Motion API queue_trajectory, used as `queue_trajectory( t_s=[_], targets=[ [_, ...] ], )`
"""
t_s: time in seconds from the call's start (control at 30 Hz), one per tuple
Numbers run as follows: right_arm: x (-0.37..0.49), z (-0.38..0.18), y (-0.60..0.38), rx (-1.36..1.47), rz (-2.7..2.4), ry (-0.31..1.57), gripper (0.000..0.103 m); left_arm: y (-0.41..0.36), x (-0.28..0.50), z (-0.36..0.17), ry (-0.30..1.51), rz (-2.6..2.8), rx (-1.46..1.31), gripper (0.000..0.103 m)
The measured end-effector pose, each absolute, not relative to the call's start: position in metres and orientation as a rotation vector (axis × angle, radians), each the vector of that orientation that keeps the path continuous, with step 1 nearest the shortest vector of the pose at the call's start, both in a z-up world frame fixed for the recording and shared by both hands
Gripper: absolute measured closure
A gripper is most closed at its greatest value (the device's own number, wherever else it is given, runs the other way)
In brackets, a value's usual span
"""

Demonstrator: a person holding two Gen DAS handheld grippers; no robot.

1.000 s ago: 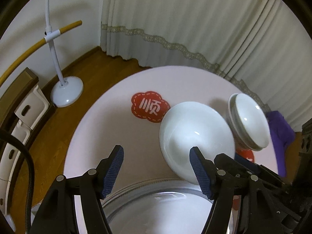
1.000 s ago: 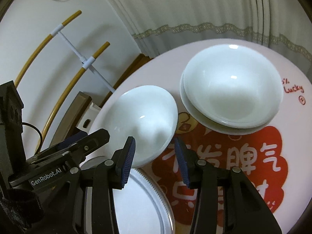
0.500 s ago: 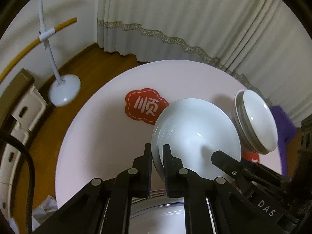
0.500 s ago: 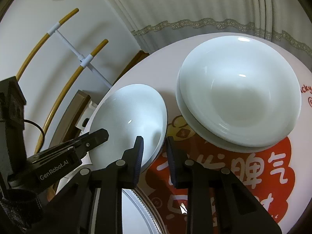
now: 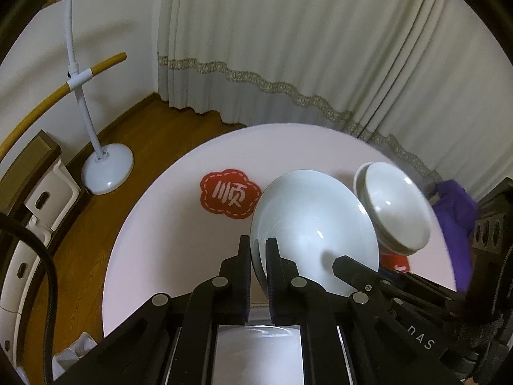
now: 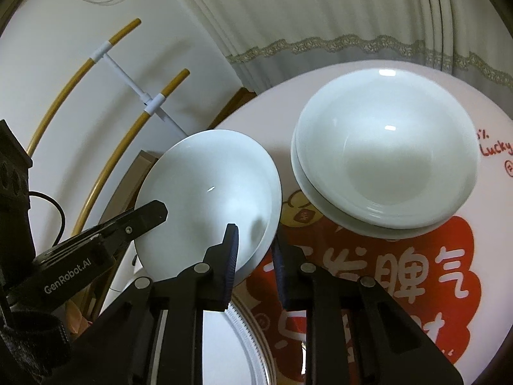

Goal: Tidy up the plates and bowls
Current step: 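Lift the bowl with both grippers and carry it over the bowl stack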

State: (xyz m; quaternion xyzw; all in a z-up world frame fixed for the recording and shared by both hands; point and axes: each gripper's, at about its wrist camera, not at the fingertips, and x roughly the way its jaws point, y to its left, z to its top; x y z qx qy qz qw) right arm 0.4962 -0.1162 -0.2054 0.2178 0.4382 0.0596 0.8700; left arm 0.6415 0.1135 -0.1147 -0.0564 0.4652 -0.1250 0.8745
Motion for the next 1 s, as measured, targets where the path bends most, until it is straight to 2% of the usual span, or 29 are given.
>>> queue_trajectory(
  t_s=[0.5,1.0],
  targets=[
    [0.459,-0.149,-0.144,0.409,0.153,0.794,0.082,0.075,0.597,-0.063,0.828,-0.284,-0.117,0.098],
    [0.462,-0.145,-0.221,0.340,0.034,0.777,0.082,-0.006,0.637,-0.094,0.822,-0.358,-0.106,0.098]
  ],
)
